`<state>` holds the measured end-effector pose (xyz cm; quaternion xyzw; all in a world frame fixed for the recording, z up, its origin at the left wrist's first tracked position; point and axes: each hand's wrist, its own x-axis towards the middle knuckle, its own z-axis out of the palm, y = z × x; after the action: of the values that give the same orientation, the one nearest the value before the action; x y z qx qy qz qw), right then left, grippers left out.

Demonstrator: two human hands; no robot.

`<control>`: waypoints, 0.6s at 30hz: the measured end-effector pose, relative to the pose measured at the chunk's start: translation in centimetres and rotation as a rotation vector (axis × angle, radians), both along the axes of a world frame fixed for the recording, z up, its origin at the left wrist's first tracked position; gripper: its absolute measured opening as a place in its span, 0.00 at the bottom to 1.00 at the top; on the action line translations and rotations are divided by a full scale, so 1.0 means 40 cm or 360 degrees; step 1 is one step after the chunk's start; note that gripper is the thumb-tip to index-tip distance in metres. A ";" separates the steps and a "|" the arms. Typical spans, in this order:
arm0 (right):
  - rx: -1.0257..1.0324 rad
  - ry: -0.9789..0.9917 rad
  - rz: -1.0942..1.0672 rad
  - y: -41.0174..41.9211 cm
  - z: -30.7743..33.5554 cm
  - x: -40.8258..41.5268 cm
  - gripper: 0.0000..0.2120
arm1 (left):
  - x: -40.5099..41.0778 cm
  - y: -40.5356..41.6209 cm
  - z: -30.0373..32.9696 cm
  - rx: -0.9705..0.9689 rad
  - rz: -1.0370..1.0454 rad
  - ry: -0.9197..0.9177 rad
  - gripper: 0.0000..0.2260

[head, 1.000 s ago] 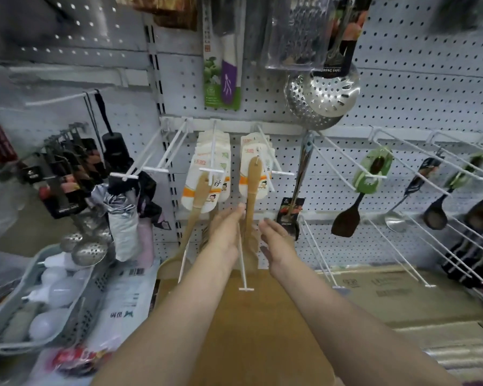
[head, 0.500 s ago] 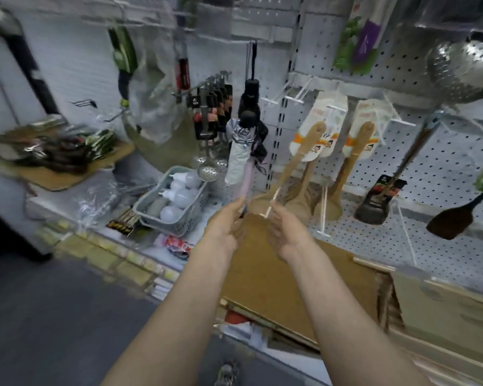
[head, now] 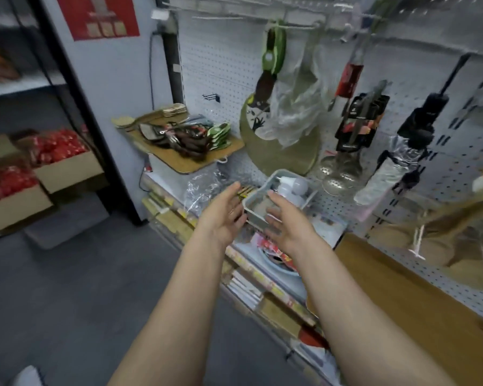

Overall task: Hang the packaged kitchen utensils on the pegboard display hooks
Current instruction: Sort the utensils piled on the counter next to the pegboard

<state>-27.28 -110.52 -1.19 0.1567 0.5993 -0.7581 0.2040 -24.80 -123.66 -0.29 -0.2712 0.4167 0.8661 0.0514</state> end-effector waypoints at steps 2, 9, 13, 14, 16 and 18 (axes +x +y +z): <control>0.0020 0.0017 -0.0008 -0.118 0.006 -0.045 0.17 | -0.033 -0.116 0.005 -0.0013 0.0048 0.0032 0.15; -0.0092 0.0039 0.0108 -0.520 0.025 -0.200 0.17 | -0.165 -0.523 0.033 -0.0103 0.0195 0.0027 0.15; -0.0109 0.0001 0.0145 -0.669 0.016 -0.283 0.17 | -0.261 -0.677 0.030 -0.0087 0.0231 -0.0001 0.09; -0.0096 -0.0007 0.0154 -0.699 0.015 -0.308 0.17 | -0.286 -0.706 0.028 -0.0060 0.0234 -0.0013 0.07; -0.0069 -0.0005 0.0157 -0.758 0.013 -0.372 0.16 | -0.347 -0.763 0.017 -0.0032 0.0242 -0.0027 0.06; -0.0067 -0.0021 0.0134 -0.816 0.004 -0.451 0.15 | -0.415 -0.823 -0.002 -0.0010 0.0263 -0.0050 0.07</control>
<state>-45.30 -143.17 -1.02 0.1320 0.5878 -0.7603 0.2428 -41.41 -156.56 -0.37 -0.3185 0.3946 0.8618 -0.0146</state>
